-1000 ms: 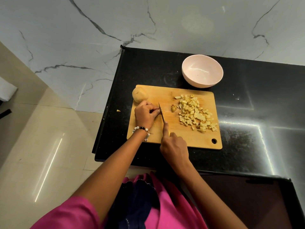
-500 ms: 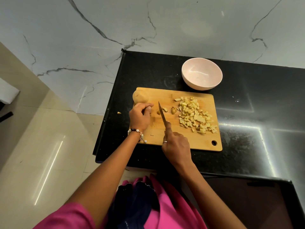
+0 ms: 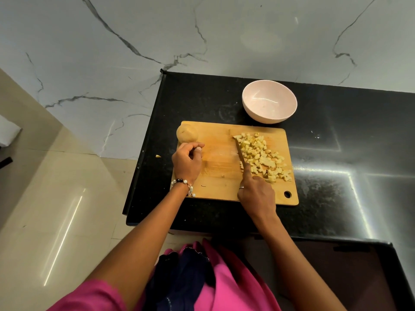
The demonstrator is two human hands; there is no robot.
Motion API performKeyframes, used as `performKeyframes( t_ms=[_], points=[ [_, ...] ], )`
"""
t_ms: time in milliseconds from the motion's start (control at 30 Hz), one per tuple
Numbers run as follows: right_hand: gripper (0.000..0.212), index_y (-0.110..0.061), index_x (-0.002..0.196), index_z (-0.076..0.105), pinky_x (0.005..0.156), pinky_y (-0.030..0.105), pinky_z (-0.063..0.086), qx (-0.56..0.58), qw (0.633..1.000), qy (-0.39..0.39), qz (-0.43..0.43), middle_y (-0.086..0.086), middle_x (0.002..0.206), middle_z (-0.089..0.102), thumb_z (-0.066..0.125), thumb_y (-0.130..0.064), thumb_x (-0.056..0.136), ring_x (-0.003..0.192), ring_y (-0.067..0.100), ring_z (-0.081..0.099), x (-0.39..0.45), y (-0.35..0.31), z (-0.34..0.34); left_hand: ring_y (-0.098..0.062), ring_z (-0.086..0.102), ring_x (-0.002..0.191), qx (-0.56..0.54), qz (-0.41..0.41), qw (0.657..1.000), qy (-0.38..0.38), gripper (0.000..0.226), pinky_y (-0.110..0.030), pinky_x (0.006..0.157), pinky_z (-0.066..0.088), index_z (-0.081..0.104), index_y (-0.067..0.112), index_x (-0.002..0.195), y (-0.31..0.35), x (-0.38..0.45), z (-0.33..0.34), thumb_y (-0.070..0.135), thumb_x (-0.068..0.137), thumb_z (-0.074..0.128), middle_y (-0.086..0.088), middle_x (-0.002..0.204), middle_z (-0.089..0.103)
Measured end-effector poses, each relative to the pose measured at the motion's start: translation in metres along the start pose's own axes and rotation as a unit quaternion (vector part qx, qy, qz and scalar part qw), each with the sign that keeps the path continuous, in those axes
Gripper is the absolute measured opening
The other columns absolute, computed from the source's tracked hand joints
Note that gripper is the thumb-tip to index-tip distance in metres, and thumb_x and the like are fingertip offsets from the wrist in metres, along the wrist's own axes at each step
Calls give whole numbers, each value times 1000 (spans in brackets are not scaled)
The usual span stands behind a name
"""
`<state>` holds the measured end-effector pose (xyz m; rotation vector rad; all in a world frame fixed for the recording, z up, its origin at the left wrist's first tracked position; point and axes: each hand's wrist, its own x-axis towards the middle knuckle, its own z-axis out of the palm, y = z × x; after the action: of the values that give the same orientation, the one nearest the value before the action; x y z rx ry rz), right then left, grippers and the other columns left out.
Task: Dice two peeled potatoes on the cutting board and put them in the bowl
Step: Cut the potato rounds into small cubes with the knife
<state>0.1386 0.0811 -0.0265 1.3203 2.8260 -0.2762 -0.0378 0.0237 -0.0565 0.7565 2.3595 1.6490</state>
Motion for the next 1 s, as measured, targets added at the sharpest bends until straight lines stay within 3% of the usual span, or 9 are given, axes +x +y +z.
performKeyframes(
  t_ms=[167,267,367,433,533,633,767,900,1000],
  points=[
    [61,-20,151,17,55,31,31,-13,1000,13,-16,12,92,62,39,-17,94,75,31,58,1,18,-11,-3,55,75,50,32,998,-15,15,-5,64,42,73,14,94,3,-3,3,11,88,60,-2,94,67],
    [62,-17,144,38,46,27,24,-8,997,68,-25,12,70,59,56,-10,86,53,26,46,1,27,-14,-10,57,79,88,72,993,-43,18,-19,70,48,73,14,101,9,-9,11,12,88,60,-3,97,66],
    [63,-16,125,63,43,19,15,-40,990,128,-41,9,53,49,75,-2,64,43,23,35,2,36,-18,-18,55,85,139,174,969,-103,26,-28,73,47,69,17,111,17,-17,22,11,86,63,-4,93,62],
    [62,-20,119,67,47,25,24,-69,984,152,-63,11,57,52,76,-1,61,49,28,45,3,44,-20,-23,53,85,170,247,947,-112,32,-32,70,46,69,21,112,23,-20,32,14,80,69,-4,92,61],
    [61,-28,120,66,57,35,27,-84,979,168,-73,10,69,57,74,-1,66,64,29,51,3,55,-26,-25,51,90,198,289,932,-90,38,-34,70,43,71,28,108,34,-18,46,22,71,79,-3,98,61],
    [61,-34,119,65,62,39,28,-78,978,176,-78,6,74,58,75,-2,68,69,29,51,3,65,-28,-23,46,97,223,319,917,-88,27,-33,73,36,75,32,92,44,-11,55,26,67,82,-3,104,61],
    [58,-37,119,65,66,40,28,-49,978,187,-79,2,75,57,73,-4,73,71,27,50,-1,77,-31,-22,45,100,237,318,913,-94,10,-35,76,32,74,31,76,45,-2,60,30,69,81,0,104,61],
    [52,-42,121,61,69,38,25,7,985,164,-52,-5,75,57,53,-13,79,75,22,49,-7,96,-32,-27,51,98,272,250,928,-54,7,-37,78,33,74,27,76,41,3,57,28,70,78,1,100,62],
    [49,-32,129,58,69,41,39,121,981,151,24,0,79,64,51,-13,85,80,25,53,-11,109,-28,-28,54,89,254,206,944,-45,10,-35,72,36,75,19,85,35,6,52,23,77,73,-2,92,63]
  ],
)
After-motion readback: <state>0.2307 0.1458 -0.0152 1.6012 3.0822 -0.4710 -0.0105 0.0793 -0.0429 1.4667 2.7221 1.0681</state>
